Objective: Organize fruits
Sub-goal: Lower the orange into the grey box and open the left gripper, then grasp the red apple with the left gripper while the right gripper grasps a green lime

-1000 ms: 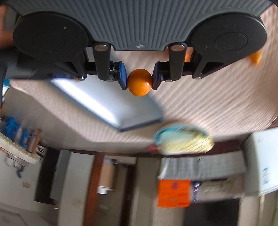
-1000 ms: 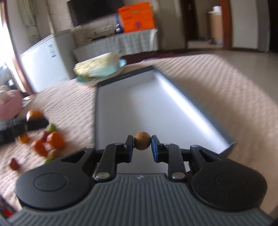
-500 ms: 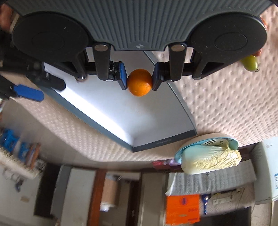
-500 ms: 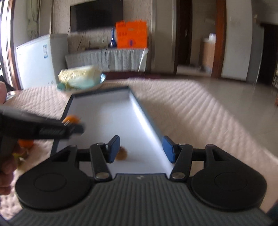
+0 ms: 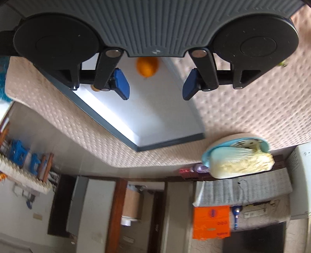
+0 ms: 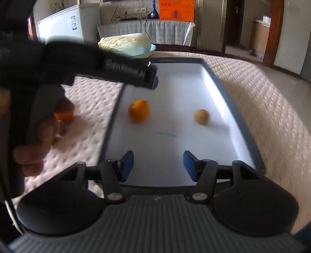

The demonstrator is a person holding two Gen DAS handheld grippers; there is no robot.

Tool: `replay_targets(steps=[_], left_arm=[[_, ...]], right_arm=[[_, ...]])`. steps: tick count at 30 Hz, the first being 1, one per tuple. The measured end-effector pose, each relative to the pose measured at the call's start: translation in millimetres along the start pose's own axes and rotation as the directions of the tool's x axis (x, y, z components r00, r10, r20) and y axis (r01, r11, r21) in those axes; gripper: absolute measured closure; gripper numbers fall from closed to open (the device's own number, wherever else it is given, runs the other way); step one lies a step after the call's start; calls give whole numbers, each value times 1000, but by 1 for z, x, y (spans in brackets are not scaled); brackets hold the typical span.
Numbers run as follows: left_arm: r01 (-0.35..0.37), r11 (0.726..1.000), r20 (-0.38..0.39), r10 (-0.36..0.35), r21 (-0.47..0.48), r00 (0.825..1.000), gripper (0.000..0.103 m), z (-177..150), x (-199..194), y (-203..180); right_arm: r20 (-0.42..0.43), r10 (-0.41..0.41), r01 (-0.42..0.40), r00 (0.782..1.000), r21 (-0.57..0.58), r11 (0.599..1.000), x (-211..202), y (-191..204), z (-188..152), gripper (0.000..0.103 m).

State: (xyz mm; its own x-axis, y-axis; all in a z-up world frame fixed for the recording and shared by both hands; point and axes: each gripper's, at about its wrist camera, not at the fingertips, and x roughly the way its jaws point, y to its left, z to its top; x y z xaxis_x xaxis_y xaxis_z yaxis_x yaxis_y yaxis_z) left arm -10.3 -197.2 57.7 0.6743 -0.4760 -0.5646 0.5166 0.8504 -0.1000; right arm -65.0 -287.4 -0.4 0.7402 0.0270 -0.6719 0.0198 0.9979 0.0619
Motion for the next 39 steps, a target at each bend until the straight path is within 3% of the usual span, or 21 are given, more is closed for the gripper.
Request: replay_targets(steps=[3, 6, 9, 11, 15, 18, 21, 27, 39], left_arm=[[-37, 999, 19, 38, -31, 999, 37, -14, -38, 20], [-104, 994, 34, 106, -36, 994, 37, -41, -85, 38], [-162, 985, 12, 163, -53, 987, 35, -77, -124, 52], [-180, 979, -30, 178, -91, 984, 35, -97, -139, 62], [-238, 970, -18, 238, -52, 971, 35, -111, -155, 82], [-313, 945, -76, 306, -93, 949, 35, -119, -157, 109], [-327, 932, -77, 319, -154, 945, 35, -122, -164, 132], [-369, 919, -151, 349, -140, 925, 36, -126, -151, 148], [-376, 913, -198, 344, -160, 918, 49, -121, -136, 161]], right_arm=[[44, -11, 9, 999, 38, 999, -5, -5, 3, 47], [195, -76, 70, 978, 36, 997, -27, -7, 5, 47], [351, -7, 4, 936, 9, 1000, -54, 5, 4, 46], [395, 67, -65, 916, -18, 998, -65, 20, 1, 47], [333, 225, -212, 916, -75, 974, -65, 56, -7, 47], [267, 282, -238, 922, -184, 954, -54, 88, -10, 51], [198, 283, -240, 939, -217, 946, -39, 107, -10, 56], [122, 233, -203, 965, -217, 955, -19, 126, -15, 60], [84, 213, -194, 974, -184, 964, 9, 133, -6, 60]])
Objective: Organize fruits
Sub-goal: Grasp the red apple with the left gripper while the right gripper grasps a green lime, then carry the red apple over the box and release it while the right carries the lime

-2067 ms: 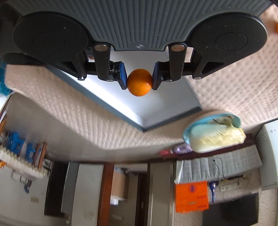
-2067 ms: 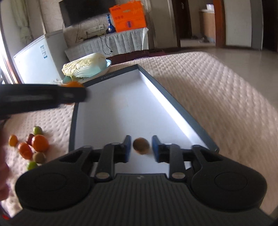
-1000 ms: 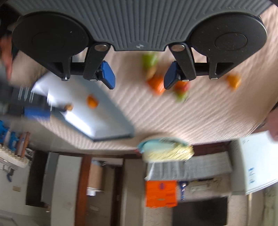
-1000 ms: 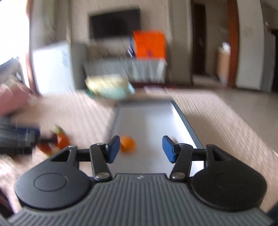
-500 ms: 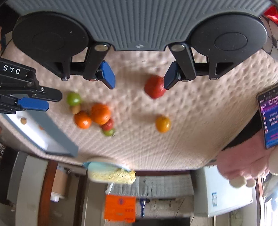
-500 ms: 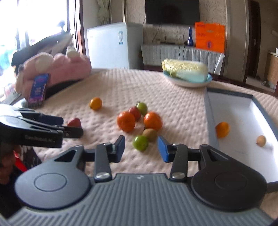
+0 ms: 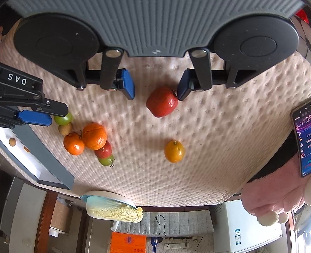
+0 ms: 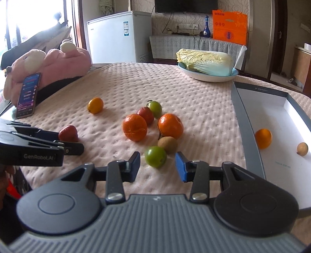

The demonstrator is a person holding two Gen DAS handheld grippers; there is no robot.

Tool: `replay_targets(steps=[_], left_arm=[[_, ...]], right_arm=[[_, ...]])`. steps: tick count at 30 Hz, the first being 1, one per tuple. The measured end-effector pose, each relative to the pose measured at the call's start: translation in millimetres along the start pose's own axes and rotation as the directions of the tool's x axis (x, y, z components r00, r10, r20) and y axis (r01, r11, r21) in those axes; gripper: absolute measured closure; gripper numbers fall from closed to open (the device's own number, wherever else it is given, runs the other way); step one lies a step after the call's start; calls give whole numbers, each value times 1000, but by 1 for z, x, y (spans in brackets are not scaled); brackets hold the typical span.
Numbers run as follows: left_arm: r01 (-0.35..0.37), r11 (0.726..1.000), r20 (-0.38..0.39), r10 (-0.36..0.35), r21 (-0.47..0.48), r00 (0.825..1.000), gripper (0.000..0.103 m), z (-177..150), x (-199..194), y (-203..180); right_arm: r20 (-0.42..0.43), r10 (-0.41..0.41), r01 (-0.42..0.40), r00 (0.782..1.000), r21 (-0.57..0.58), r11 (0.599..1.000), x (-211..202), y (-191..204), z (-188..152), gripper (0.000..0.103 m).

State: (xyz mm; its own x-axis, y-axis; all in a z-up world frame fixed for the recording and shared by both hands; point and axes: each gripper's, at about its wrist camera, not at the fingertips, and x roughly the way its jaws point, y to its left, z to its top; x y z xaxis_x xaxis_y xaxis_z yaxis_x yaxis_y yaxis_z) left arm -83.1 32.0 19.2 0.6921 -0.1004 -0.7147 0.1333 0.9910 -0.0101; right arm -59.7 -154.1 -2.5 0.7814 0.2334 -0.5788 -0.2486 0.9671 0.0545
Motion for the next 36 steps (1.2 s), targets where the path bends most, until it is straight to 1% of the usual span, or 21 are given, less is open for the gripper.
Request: replay_targets(steps=[4, 13, 15, 16, 17, 19, 20, 22, 27, 30, 33, 36], left_arm=[[-7, 1000, 3, 7, 16, 1000, 50, 1, 2, -1], [-22, 1000, 4, 22, -10, 1000, 50, 1, 0, 1], [-17, 1000, 2, 17, -8, 1000, 50, 1, 1, 2], [-11, 1000, 3, 11, -8, 1000, 50, 0, 1, 2], [-2, 1000, 3, 2, -6, 1000, 53, 0, 1, 1], [5, 1000, 8, -5, 9, 1000, 62, -1, 0, -1], [14, 1000, 9, -14, 14, 1000, 64, -1, 0, -2], [24, 1000, 10, -25, 17, 1000, 64, -1, -1, -3], [45, 999, 20, -45, 6, 999, 65, 1, -3, -6], [56, 998, 62, -56, 1, 997, 65, 3, -9, -9], [65, 998, 72, -64, -5, 995, 65, 6, -11, -14], [74, 997, 90, -75, 9, 993, 65, 7, -13, -23]], right_arm=[[-21, -11, 11, 1000, 5, 1000, 6, 0, 1, 64], [-36, -13, 13, 999, -1, 1000, 13, 1, 1, 68], [-37, -11, 11, 999, -4, 1000, 14, 1, 2, 74], [-37, -12, 12, 999, -10, 1000, 14, 1, 2, 74], [-37, -13, 12, 999, -14, 1000, 14, 1, 2, 75], [-37, -7, 7, 999, -11, 1000, 13, 1, 2, 75], [-38, -5, 4, 999, -9, 1000, 13, 0, 1, 75], [-36, 1, -1, 999, -5, 1000, 10, -1, 1, 75], [-11, 30, -30, 999, 4, 1000, 0, -5, 2, 75], [21, 47, -48, 999, 8, 999, -11, -7, 4, 75], [43, 37, -37, 998, -2, 999, -21, -10, 6, 75], [70, 20, -21, 997, 12, 1000, -34, -20, 8, 75]])
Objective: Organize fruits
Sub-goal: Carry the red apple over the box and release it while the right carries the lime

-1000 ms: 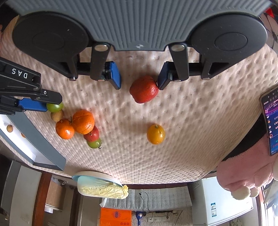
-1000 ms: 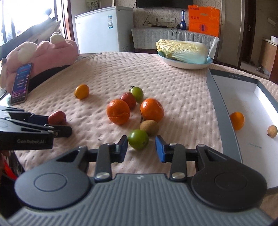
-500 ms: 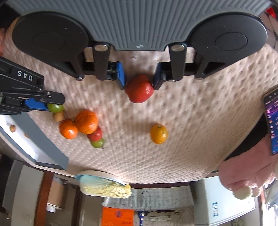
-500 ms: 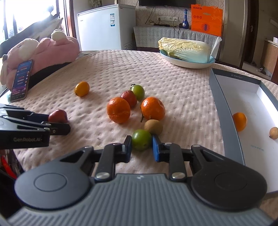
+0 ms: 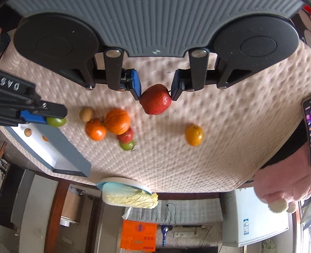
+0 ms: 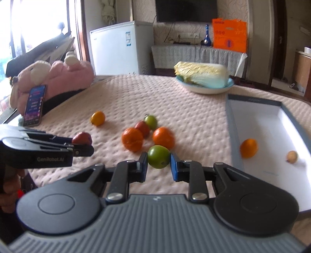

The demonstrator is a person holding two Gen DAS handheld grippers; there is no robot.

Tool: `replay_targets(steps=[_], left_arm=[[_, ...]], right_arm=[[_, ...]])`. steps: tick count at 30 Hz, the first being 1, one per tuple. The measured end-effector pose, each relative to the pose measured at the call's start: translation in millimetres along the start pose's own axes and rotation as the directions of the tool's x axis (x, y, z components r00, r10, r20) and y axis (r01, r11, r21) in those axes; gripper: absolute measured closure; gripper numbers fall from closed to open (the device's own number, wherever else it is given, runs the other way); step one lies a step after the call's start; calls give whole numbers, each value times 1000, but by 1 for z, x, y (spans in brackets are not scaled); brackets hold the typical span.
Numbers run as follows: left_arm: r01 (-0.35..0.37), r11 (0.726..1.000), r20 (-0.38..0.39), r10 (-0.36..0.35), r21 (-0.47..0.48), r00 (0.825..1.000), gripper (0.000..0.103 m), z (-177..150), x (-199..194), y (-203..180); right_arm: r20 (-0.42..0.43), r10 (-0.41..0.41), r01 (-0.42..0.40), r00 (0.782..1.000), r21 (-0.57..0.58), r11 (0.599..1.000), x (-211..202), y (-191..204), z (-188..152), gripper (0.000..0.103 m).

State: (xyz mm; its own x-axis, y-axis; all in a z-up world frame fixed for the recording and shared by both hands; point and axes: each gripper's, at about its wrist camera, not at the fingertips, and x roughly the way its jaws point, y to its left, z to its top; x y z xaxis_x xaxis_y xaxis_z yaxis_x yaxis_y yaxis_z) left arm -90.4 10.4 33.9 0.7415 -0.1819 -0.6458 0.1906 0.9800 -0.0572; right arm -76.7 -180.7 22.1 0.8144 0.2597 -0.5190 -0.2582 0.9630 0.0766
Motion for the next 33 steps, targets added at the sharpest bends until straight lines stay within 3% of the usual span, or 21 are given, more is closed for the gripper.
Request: replay_targets(steps=[8, 16, 26, 33], left_arm=[[29, 1000, 21, -29, 8, 999, 65, 4, -2, -14], [71, 997, 24, -72, 38, 997, 65, 2, -2, -37], [181, 979, 46, -186, 94, 982, 65, 7, -6, -86], [240, 961, 87, -253, 137, 964, 65, 55, 4, -134]], right_arm=[[32, -91, 89, 995, 49, 995, -29, -37, 4, 76], [-14, -210, 211, 978, 119, 970, -35, -79, 6, 76], [-90, -265, 274, 960, 108, 956, -20, -113, 2, 76], [-127, -256, 270, 958, 115, 956, -15, -124, -3, 75]])
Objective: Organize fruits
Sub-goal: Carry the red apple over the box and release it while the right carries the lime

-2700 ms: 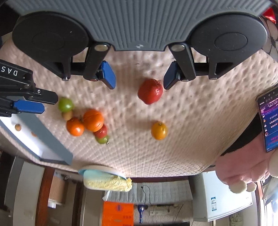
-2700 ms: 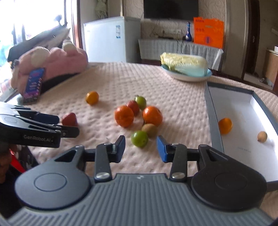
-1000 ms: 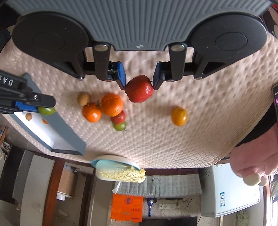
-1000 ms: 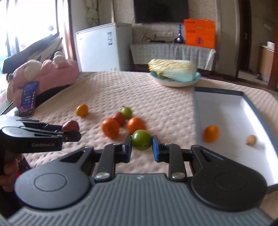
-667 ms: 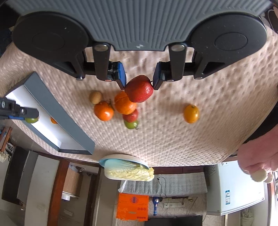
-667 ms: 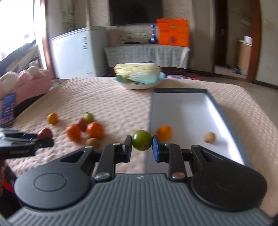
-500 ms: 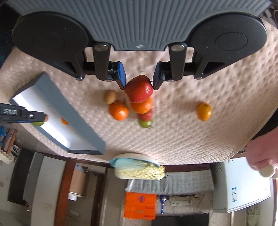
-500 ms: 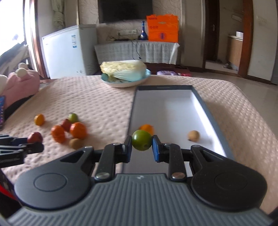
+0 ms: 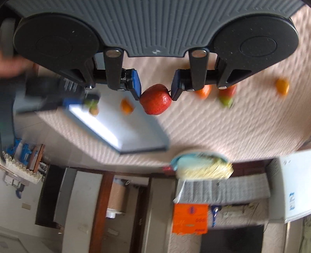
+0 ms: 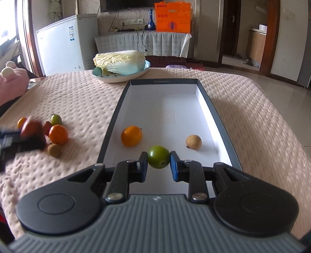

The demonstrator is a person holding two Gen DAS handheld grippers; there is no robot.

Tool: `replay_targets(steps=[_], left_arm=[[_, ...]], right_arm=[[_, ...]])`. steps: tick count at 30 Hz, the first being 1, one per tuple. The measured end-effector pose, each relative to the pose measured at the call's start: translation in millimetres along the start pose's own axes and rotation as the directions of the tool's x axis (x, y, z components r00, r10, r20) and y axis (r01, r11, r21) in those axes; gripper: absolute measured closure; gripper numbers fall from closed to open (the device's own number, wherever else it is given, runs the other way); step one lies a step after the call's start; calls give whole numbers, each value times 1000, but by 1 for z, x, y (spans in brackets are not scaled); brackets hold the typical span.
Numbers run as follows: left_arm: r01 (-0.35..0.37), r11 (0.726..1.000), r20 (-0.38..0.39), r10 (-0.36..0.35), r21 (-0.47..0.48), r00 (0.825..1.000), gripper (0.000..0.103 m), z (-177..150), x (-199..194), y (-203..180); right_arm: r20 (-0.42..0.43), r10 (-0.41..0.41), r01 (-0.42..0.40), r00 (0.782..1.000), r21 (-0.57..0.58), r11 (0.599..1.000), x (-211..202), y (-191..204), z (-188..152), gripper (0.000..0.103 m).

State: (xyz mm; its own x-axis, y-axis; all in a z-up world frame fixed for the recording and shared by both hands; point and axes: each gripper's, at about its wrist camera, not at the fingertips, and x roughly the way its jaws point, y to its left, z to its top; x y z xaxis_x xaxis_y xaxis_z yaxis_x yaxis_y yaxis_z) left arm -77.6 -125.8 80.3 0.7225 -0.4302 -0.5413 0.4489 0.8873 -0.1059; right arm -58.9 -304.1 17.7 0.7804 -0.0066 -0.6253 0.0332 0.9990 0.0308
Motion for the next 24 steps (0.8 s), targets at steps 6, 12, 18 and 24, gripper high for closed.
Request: replay_targets(steps=[6, 12, 18, 24], left_arm=[[33, 999, 22, -34, 42, 999, 64, 53, 53, -31], [25, 999, -39, -24, 31, 999, 64, 63, 116, -46], [19, 999, -90, -16, 42, 996, 64, 55, 157, -52], [15, 998, -109, -8, 61, 994, 62, 51, 168, -56]], right_arm=[[-22, -9, 10, 1000, 12, 1000, 6, 0, 1, 75], [-44, -11, 13, 999, 34, 999, 12, -3, 1, 75], [-53, -14, 16, 998, 36, 999, 17, -5, 1, 76], [-58, -14, 17, 998, 41, 999, 19, -5, 1, 76]])
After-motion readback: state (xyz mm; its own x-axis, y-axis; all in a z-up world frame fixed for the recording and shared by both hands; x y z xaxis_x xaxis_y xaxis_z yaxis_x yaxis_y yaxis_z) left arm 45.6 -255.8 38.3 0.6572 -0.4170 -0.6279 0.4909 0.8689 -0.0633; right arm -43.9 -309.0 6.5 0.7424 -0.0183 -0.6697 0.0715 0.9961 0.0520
